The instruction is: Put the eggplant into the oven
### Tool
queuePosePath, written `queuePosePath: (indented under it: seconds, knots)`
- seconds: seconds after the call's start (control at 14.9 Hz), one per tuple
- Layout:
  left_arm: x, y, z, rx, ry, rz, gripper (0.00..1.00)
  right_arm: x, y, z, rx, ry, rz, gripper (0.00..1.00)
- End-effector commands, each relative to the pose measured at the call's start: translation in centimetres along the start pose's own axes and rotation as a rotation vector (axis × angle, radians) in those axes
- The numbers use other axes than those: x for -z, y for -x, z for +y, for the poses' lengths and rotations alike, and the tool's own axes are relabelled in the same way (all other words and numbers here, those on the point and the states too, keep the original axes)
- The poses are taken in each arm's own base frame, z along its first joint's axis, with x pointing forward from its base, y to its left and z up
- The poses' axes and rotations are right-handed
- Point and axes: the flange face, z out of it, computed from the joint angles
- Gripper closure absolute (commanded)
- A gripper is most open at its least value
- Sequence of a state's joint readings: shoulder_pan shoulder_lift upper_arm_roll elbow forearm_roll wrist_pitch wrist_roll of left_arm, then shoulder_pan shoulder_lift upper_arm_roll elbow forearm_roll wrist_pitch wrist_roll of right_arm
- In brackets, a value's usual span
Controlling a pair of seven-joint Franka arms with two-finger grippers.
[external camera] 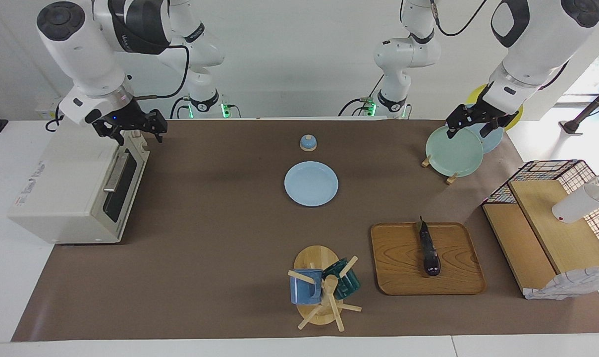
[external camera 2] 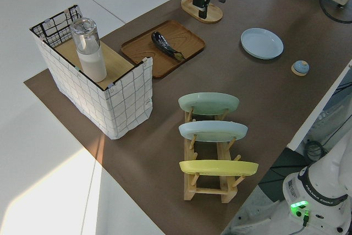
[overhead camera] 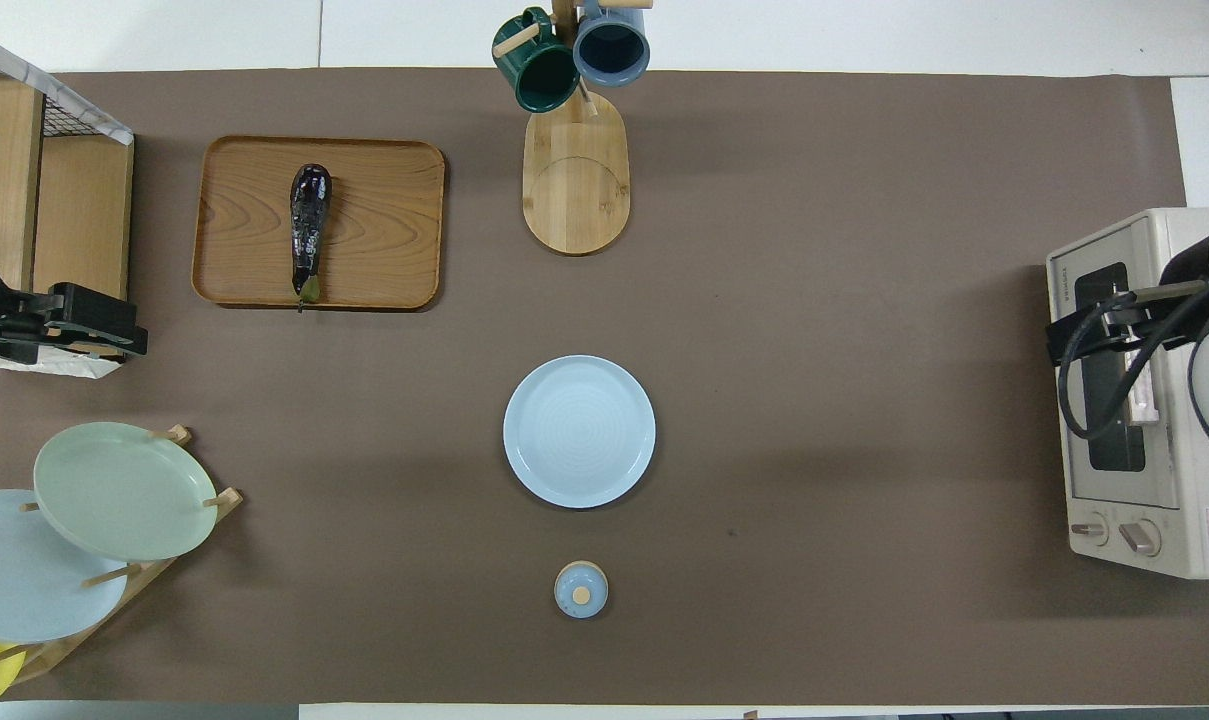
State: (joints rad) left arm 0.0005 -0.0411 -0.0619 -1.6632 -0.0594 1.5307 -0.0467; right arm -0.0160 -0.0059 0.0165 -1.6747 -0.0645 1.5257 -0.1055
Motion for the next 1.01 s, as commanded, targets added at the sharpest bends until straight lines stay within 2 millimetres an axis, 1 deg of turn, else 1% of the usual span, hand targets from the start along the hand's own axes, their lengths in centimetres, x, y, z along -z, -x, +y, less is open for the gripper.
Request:
queuePosePath:
  seconds: [0.0,0.34,0.54,0.67,0.81,0.87,0.94]
  knots:
    - [0.0,0.8,0.0,-0.001,-0.017,-0.003,0.00,0.4,0.4,0.1,-0.012,-0.019,-0.001,0.00]
    - [0.1,0.7,-0.3,0.014,-0.015,0.006,0.00,0.4,0.4,0.1,-0.012,-0.019,-0.001,0.00]
    - [0.1,0.6,0.0,0.003,-0.015,0.017,0.00,0.4,0.4,0.1,-0.012,-0.019,-0.001,0.00]
    - [0.4,-0.4,0.4,0.002,-0.011,0.094,0.00,0.4,0.4,0.1,-0.012,-0.019,-0.001,0.00]
    - [-0.5,-1.3,0.8,-0.004,-0.009,0.100,0.00,0.4,0.4,0.1,-0.012,-0.019,-0.001,0.00]
    - [-1.7,-2.4,1.3,-0.013,-0.008,0.094,0.00,0.4,0.4,0.1,-0.012,-0.019,-0.001,0.00]
    - [-2.4,-3.4,1.4,-0.014,-0.004,0.100,0.00,0.4,0.4,0.1,-0.012,-0.019,-0.001,0.00]
